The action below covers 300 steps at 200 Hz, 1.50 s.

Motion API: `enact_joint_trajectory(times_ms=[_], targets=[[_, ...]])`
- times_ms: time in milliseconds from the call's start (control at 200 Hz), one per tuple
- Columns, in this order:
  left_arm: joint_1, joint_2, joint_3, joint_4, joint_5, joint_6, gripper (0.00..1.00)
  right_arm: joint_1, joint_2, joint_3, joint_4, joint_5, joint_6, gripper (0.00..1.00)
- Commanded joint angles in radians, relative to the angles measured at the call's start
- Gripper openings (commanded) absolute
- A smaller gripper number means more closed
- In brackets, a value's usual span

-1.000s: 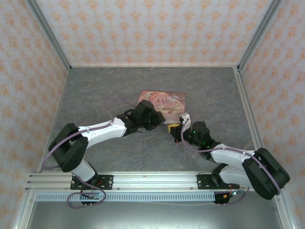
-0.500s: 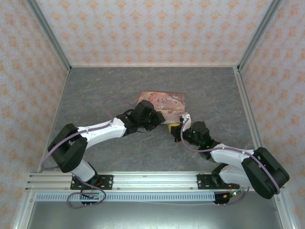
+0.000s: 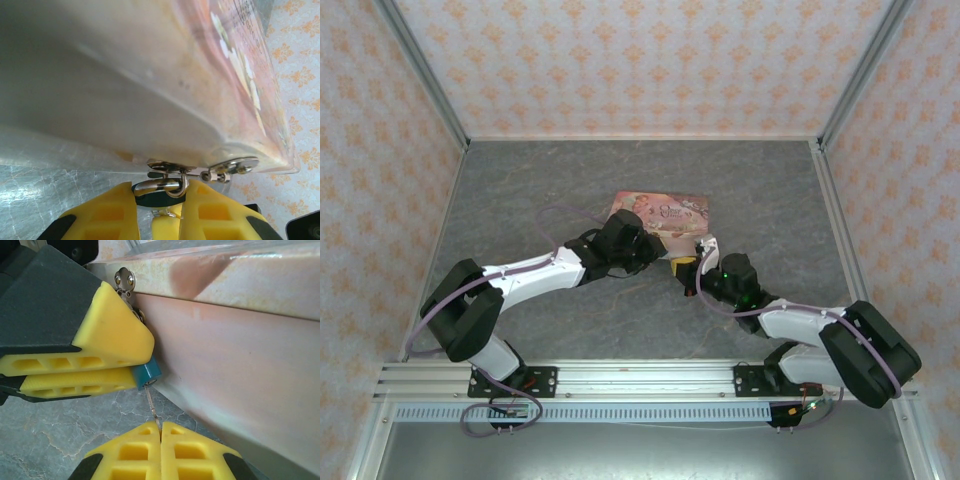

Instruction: Unlock the padlock with the key

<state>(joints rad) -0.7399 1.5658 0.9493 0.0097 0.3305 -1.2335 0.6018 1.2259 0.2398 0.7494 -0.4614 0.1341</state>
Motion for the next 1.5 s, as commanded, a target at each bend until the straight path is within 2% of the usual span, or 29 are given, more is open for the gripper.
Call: enact_joint_trajectory(times_ms=[0,1116,1496], targets=[[-0.012,-0.033,0.029,0.017,0.008,-0.024,0.12,0.006,-0.012,0.009,0.055,-0.016,0.004,0.00],[-0.020,-0.023,0.029,0.038,0.024,-0.027,0.13,0.007,0.021,0.037,0.106,-0.039,0.056,0.00],[-0.022,-0.023,0.026,0.039,0.024,-0.028,0.13,-0.027,-0.004,0.032,0.149,-0.065,0.099,0.00]])
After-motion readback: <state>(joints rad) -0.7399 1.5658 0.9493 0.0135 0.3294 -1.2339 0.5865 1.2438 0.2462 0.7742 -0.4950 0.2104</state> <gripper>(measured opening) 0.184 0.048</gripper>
